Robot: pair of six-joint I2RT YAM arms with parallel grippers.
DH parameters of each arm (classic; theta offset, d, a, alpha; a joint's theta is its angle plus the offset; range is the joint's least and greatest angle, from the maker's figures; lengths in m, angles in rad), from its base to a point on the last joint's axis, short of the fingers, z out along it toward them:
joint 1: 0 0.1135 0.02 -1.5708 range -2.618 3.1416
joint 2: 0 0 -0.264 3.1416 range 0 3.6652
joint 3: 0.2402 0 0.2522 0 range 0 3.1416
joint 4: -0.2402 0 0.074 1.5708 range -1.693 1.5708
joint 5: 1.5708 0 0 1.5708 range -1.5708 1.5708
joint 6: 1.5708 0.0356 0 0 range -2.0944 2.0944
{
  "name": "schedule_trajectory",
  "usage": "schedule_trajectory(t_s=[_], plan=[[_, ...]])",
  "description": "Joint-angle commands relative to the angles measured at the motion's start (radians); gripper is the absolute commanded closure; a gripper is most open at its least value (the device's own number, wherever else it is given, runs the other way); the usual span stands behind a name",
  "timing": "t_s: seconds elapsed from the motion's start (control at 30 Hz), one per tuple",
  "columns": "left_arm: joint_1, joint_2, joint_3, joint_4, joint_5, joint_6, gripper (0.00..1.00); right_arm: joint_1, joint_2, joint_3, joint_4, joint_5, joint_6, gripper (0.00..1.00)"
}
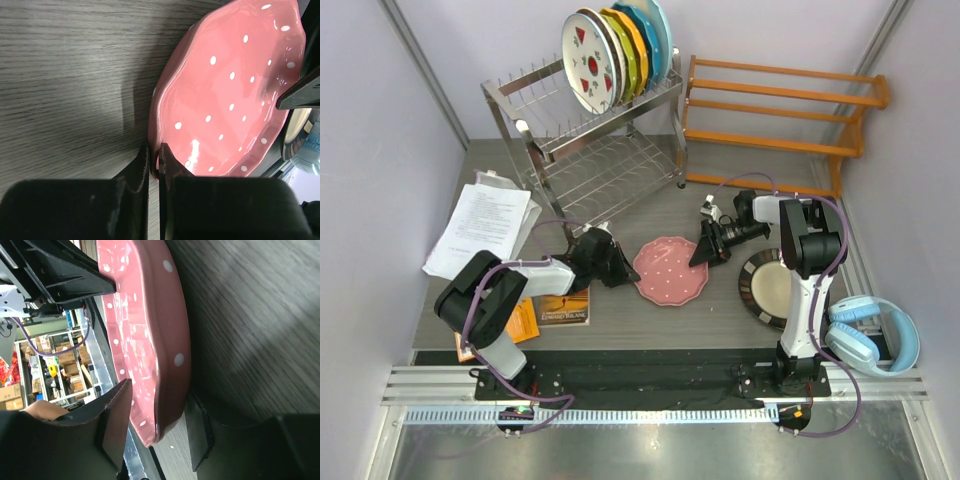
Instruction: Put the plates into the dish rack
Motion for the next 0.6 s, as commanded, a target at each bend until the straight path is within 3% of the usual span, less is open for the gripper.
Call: schedule_trajectory(t_s=[0.0, 0.13, 0.23, 0.3, 0.33, 0.4, 0.43, 0.47, 0.53, 0.57], plan=[[-0.026, 0.039, 0.013, -0.033, -0.003, 0.022, 1.00, 0.047, 0.034, 0.007, 0.110, 0.035, -0.001, 0.50], [-0.032, 0.046, 0.026, -0.031, -0.001, 0.025, 1.00, 0.063, 0.031, -0.002, 0.151, 0.028, 0.028, 0.56], [-0.035, 0.043, 0.032, -0.042, -0.001, 0.032, 1.00, 0.067, 0.034, -0.002, 0.169, 0.035, 0.054, 0.74], [-0.033, 0.033, 0.044, -0.071, -0.016, 0.054, 0.98, 0.066, 0.023, 0.003, 0.168, 0.054, 0.066, 0.94], [-0.035, 0.019, 0.047, -0.108, -0.025, 0.084, 0.89, 0.063, 0.014, 0.000, 0.166, 0.060, 0.069, 0.99], [-0.033, 0.004, 0.058, -0.158, -0.045, 0.120, 0.75, 0.056, -0.013, -0.002, 0.159, 0.068, 0.074, 0.99], [-0.033, -0.006, 0.062, -0.177, -0.041, 0.149, 0.61, 0.053, -0.023, 0.001, 0.131, 0.075, 0.066, 0.99], [-0.032, -0.025, 0.073, -0.197, -0.035, 0.210, 0.54, 0.053, -0.032, 0.018, 0.108, 0.077, 0.057, 0.99], [-0.026, -0.045, 0.160, -0.353, -0.006, 0.261, 0.35, 0.047, -0.073, 0.041, 0.014, 0.089, -0.004, 0.99], [-0.026, -0.055, 0.194, -0.391, 0.029, 0.379, 0.33, 0.047, -0.093, 0.065, -0.019, 0.110, -0.029, 0.98]])
